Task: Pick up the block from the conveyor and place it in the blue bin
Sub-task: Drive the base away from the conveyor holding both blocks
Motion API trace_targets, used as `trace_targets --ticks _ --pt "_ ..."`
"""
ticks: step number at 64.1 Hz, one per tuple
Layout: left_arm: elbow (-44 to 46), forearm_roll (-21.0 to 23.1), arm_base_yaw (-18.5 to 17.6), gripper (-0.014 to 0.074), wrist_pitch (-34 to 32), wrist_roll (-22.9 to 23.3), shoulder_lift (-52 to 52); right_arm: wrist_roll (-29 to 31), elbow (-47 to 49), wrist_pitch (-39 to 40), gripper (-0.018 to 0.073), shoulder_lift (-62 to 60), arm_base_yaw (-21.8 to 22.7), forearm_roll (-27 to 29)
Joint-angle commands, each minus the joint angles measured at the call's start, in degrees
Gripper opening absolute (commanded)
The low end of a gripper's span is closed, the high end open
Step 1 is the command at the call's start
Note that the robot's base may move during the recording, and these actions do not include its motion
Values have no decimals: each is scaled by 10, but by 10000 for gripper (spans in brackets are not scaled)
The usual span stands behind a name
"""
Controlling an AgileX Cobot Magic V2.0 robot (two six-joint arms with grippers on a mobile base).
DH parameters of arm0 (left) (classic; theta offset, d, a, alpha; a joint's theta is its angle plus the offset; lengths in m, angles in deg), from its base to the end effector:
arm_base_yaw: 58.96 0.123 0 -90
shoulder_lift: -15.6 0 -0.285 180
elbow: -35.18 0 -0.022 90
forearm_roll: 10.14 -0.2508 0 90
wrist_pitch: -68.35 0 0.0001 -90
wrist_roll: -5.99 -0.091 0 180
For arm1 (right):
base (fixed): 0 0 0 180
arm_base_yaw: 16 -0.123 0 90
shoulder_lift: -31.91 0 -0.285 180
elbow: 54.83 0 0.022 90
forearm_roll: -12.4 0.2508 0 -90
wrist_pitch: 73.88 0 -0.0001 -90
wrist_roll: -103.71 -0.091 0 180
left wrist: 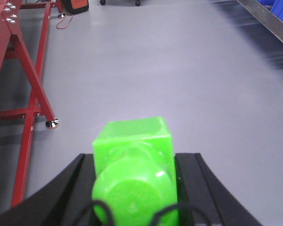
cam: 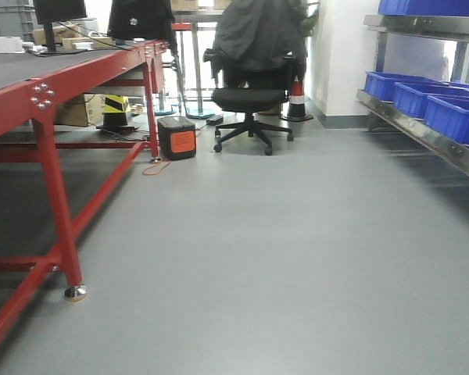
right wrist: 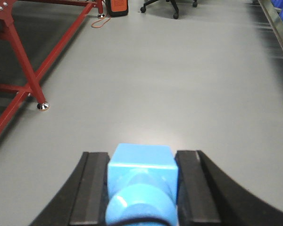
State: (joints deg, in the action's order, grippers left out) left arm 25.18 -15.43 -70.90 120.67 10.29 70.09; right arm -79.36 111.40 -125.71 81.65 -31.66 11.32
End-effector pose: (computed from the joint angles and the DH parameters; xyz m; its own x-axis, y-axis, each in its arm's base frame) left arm 0.1309 -0.0209 0.4420 -0.4420 0.0746 -0.8939 0.1344 0.9908 0.0162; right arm 0.1089 0.0291 0.4330 -0.4224 -0.0749 -0.9033 -0.2395 0.9704 0.0316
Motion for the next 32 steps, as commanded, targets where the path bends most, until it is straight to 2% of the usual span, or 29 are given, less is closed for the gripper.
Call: trace_targets --ticks 1,32 --pt "4 0 -3 -111 -12 4 -2 2 4 6 -153 -4 0 -4" --pt "4 0 -3 -111 -12 4 -2 2 4 6 -153 -4 0 -4"
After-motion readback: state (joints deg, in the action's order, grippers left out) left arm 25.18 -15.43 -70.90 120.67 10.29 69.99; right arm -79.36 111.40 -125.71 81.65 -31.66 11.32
